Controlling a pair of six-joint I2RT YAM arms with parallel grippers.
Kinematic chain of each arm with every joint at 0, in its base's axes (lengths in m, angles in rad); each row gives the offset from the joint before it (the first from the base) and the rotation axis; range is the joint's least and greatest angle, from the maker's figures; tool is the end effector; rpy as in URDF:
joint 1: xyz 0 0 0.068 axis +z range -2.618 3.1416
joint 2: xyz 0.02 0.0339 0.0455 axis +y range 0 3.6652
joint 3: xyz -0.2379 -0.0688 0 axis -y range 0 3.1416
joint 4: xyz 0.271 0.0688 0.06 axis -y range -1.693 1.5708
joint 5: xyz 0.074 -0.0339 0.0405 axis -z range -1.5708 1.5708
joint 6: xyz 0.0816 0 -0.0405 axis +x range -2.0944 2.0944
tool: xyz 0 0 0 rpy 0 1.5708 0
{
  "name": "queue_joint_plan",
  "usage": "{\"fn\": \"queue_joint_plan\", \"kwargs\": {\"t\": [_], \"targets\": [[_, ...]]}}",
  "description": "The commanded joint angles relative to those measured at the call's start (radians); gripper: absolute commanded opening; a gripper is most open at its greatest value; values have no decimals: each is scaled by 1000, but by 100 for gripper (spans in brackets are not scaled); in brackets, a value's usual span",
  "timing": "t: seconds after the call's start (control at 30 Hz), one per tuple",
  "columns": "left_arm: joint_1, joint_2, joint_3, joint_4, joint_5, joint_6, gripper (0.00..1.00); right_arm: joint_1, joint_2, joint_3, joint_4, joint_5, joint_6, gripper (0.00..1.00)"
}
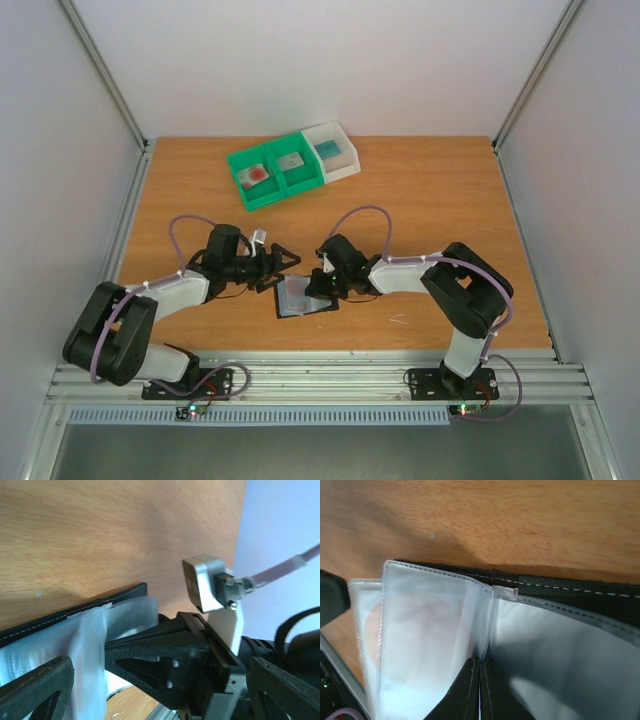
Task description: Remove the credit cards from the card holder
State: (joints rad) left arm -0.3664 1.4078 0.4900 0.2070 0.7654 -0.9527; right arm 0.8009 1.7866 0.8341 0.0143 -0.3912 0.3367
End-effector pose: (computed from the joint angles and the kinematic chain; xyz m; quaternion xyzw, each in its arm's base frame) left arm 0.2546 -0.1582 0.0828 -0.0946 0.8522 -0.5052 0.0976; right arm 0.2319 0.2839 0.0393 -0.2733 0.8934 0.3200 0.1576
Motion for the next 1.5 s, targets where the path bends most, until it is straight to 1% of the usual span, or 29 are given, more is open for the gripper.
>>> {"fn": "queue_joint_plan", "kwargs": {"t": [0.0,0.1,0.2,0.5,0.73,0.9,1.03,1.07,1.2,1.27,1.47], "targets": [[-4,-87,25,-44,-26,36,95,-6,34,-23,-17,42,5,5],[-10,-118,38,-73,-26,41,95,-6,33,-24,-17,43,8,5],[-15,-117,42,-74,-25,41,96,-6,35,-25,-17,41,10,5],[-17,2,23,-24,-23,73,95,-6,37,-28,-17,40,12,5],[-17,53,18,-1,-25,95,94,-6,45,-28,-17,35,12,5],[-17,67,14,11,-30,95,93,-6,42,-28,-17,37,9,5],[-17,63,12,-11,-49,106,93,-6,43,-29,-17,35,13,5],[-17,67,13,-15,-50,108,93,-6,43,-31,9,34,14,5],[-19,79,8,19,-35,81,93,-6,46,-35,22,34,18,5],[-25,77,1,22,-49,70,93,-6,46,-35,23,35,20,5],[-68,98,18,24,-60,57,93,-6,43,-36,26,34,18,5]]}}
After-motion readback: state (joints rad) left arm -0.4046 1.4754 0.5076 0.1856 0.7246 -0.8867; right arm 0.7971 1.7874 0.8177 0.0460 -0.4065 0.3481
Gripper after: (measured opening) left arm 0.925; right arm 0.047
